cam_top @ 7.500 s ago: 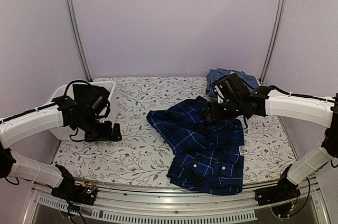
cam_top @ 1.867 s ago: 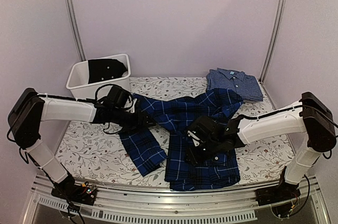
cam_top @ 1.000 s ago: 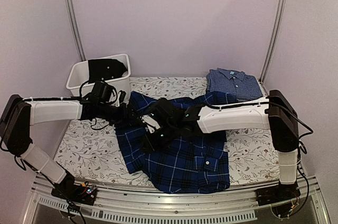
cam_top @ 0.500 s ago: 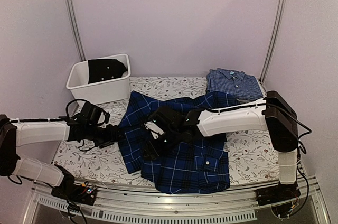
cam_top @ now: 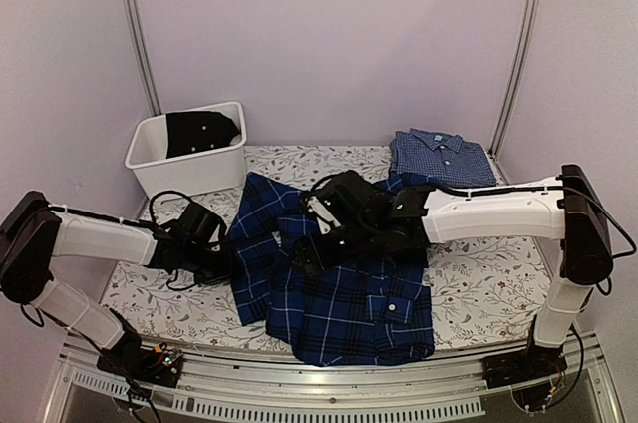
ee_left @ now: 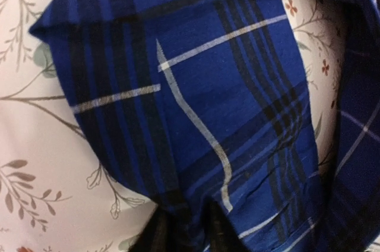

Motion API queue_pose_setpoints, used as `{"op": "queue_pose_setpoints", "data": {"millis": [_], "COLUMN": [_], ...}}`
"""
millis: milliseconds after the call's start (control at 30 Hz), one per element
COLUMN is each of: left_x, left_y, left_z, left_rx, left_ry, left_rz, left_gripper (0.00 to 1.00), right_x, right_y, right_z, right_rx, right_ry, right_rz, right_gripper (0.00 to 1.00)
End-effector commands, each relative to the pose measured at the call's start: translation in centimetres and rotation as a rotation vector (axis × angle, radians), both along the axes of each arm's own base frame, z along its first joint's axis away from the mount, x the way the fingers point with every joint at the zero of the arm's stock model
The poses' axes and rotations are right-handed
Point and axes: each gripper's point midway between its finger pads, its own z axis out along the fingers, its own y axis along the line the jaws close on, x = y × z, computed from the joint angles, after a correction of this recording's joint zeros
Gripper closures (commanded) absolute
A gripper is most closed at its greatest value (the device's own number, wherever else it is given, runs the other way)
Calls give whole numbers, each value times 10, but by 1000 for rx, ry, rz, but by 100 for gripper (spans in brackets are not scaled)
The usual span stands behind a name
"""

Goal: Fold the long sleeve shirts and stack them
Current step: Flatten out the crumpled shirt at the center of the board.

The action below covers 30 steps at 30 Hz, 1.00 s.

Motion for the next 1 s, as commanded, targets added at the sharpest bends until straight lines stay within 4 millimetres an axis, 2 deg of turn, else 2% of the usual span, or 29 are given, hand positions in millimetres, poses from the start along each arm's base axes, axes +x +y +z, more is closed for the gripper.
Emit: {"op": "queue_pose_setpoints", "data": {"millis": [0, 33, 100, 167, 333, 433, 567, 900, 933, 967], "left_x": [2, 4, 11, 23, 57, 75, 86, 91, 92, 93], "left_y": [9, 15, 28, 54, 114, 137, 163, 227, 229, 226], "left_z": [-9, -8, -2, 9, 57, 79, 87, 99, 100, 101], "left_rx": [66, 81, 95, 119, 107, 88, 82, 6, -7, -20], "left_ry": [10, 7, -1, -24, -143, -180, -184, -203, -208, -207], "left_rz": [31, 48, 80, 149, 314, 369, 423, 564, 560, 543], "left_gripper": [94, 100, 100, 100, 100, 100, 100, 100, 98, 91], "right_x": [31, 34, 37, 35, 26, 21, 14, 1, 1, 1], "right_y": [-46, -52, -64, -73, -85, -94, -102, -118, -120, -123], "right_z": [-9, -15, -24, -34, -61, -78, -89, -105, -104, -104], "right_rx": [-42, -51, -61, -75, -116, -150, -170, -221, -225, -232], "right_ry": [-37, -32, -21, -8, 34, 59, 85, 114, 112, 110], "right_rz": [-168, -183, -208, -220, -223, -234, -239, -252, -259, -266], "right_gripper": [20, 20, 20, 21, 21, 21, 21, 21, 21, 21]}}
